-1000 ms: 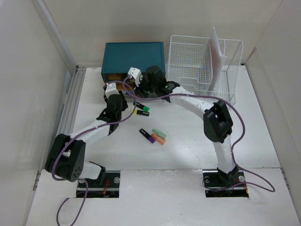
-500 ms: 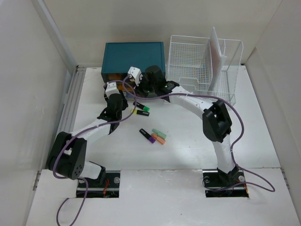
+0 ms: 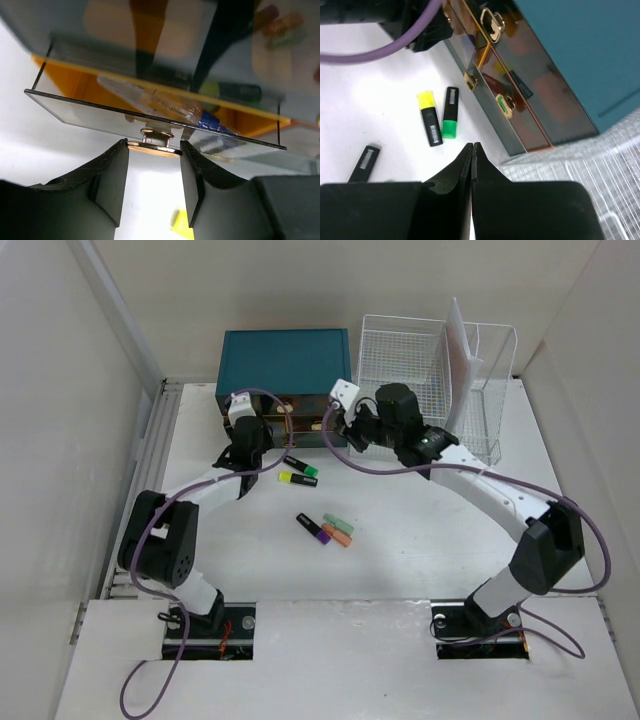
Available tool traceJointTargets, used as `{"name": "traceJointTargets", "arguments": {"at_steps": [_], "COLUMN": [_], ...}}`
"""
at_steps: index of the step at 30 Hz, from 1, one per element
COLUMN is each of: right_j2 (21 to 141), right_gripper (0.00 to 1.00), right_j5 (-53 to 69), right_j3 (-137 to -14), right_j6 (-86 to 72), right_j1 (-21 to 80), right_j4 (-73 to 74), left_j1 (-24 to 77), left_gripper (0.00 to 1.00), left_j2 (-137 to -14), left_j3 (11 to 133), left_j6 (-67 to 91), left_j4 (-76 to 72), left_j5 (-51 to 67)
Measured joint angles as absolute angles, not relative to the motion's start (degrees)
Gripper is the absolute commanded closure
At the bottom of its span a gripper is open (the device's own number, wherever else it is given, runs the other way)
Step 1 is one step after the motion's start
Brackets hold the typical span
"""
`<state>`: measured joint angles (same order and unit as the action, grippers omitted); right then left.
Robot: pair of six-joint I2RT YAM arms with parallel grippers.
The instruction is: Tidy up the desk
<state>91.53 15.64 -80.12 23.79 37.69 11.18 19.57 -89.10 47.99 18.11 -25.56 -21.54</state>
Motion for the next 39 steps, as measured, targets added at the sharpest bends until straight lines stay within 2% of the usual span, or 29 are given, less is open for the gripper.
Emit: {"name": "traceJointTargets", "arguments": {"at_steps": [11,12,13,14,16,17,19,21,26,33,39], "right_j2": [87.7,87.7,87.5,87.4,87.0,86.9,86.9,87.2,92.6,101.9,103.4], "right_gripper": [0.96,0.96,0.94,0.91,0.79,0.7,0.58,0.52,0.47,0.46,0.46], "right_j5": [21.6,22.0,22.3,22.6,23.2,23.8,25.1,26.7,29.6,30.9,29.5], "right_j3": [-71.0,-70.7,-70.3,-70.2,-69.7,-69.5,-69.5,-69.5,-71.7,-72.4,-72.6], "right_j6": [23.6,23.6,23.6,23.6,23.7,23.8,24.3,25.2,28.8,34.0,34.9], "right_j1": [34.3,33.8,33.6,33.3,32.9,32.9,32.9,33.0,34.8,41.0,44.2], "right_j4": [13.1,13.1,13.2,13.5,13.6,13.6,14.0,14.9,18.2,24.6,26.9], "left_j1": [18.0,18.0,17.9,17.9,17.9,17.8,18.0,18.4,19.9,23.0,23.3], "left_gripper": [0.93,0.9,0.76,0.67,0.47,0.3,0.21,0.15,0.06,0.04,0.03], "left_j2": [-95.5,-95.9,-96.3,-96.4,-96.5,-96.3,-95.6,-94.1,-85.4,-68.2,-60.4], "left_j3": [55.5,55.9,56.2,56.3,56.2,55.8,53.5,50.1,41.9,32.4,26.2], "left_j6": [17.4,17.4,17.4,17.4,17.4,17.5,18.5,19.2,20.6,24.8,28.8], "left_j4": [-24.1,-24.1,-24.1,-24.4,-24.7,-24.9,-25.5,-25.0,-23.5,-24.5,-24.1], "left_j5": [-19.9,-19.9,-19.9,-19.7,-19.6,-19.2,-17.2,-15.6,-14.8,-14.5,-15.2]}}
